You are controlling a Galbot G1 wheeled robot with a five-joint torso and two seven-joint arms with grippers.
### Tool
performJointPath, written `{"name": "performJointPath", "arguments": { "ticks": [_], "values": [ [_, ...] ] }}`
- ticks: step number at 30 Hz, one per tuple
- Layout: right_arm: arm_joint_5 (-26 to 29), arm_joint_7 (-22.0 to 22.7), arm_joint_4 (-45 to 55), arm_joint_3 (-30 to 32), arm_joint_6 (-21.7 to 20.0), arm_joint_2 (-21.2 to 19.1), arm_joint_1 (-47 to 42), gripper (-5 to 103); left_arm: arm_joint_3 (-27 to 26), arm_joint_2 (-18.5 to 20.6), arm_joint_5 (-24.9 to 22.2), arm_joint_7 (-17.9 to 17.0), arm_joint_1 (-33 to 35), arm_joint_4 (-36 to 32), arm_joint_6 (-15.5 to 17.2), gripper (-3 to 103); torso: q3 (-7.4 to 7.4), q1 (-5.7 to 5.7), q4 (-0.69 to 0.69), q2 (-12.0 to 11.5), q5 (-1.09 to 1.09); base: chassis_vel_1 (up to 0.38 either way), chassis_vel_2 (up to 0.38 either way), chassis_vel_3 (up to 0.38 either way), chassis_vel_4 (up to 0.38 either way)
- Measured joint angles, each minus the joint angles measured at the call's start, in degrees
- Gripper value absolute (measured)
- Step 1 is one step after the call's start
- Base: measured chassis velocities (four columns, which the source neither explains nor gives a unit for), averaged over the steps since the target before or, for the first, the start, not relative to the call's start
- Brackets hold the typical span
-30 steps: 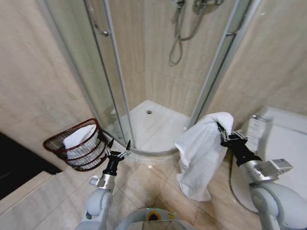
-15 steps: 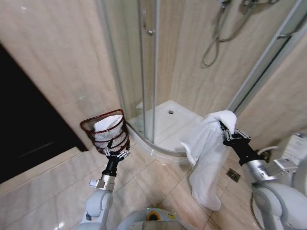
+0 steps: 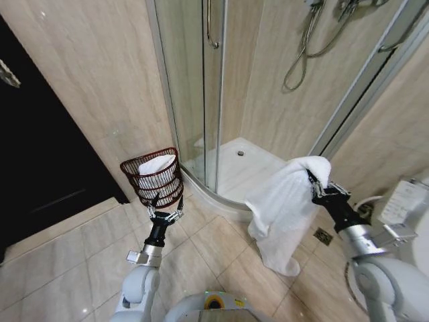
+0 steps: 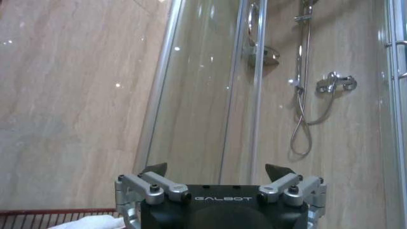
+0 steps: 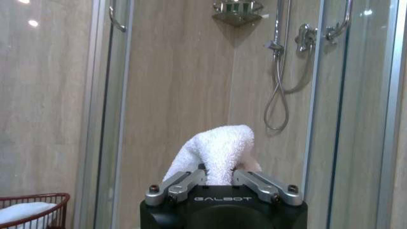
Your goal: Discard the used towel into the hamper.
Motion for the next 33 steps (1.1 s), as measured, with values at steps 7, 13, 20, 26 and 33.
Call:
{"name": "performJointPath", "arguments": {
  "ticks": [7,13,20,26,33],
  "values": [
    [0.1,-0.9,0.0,0.0,1.3,0.2,-0.1,7,-0.1,0.0,-0.1,1.9,0.5,0.0,0.8,100,0.0,0.0,0.01,0.0,-0.02,0.058,-0.045,-0.04,0.053],
    [-0.1,-2.5,0.0,-0.1,3.0,0.8,-0.5,7,0.0,-0.2,0.1,3.1,0.6,-0.1,1.1,100,0.0,0.0,0.0,0.0,0.0,0.012,0.011,0.023,0.006],
    [-1.0,-4.3,0.0,-0.2,3.8,1.1,-0.7,7,0.0,-0.3,0.1,3.5,0.6,0.0,1.1,100,0.0,0.0,0.01,0.0,0.0,0.044,0.061,0.079,0.046],
    [-3.6,-6.4,0.0,-2.5,4.8,1.5,-0.7,7,0.1,-0.6,0.9,3.6,0.5,0.2,1.2,100,0.0,0.0,0.01,0.0,0.0,0.082,0.07,0.066,0.08],
    [-4.7,-6.8,0.0,-4.1,4.8,0.5,-0.1,7,0.2,-0.9,1.3,3.7,0.5,0.4,1.3,100,0.0,0.0,0.02,0.0,-0.01,0.124,0.109,0.107,0.107]
  ]
}}
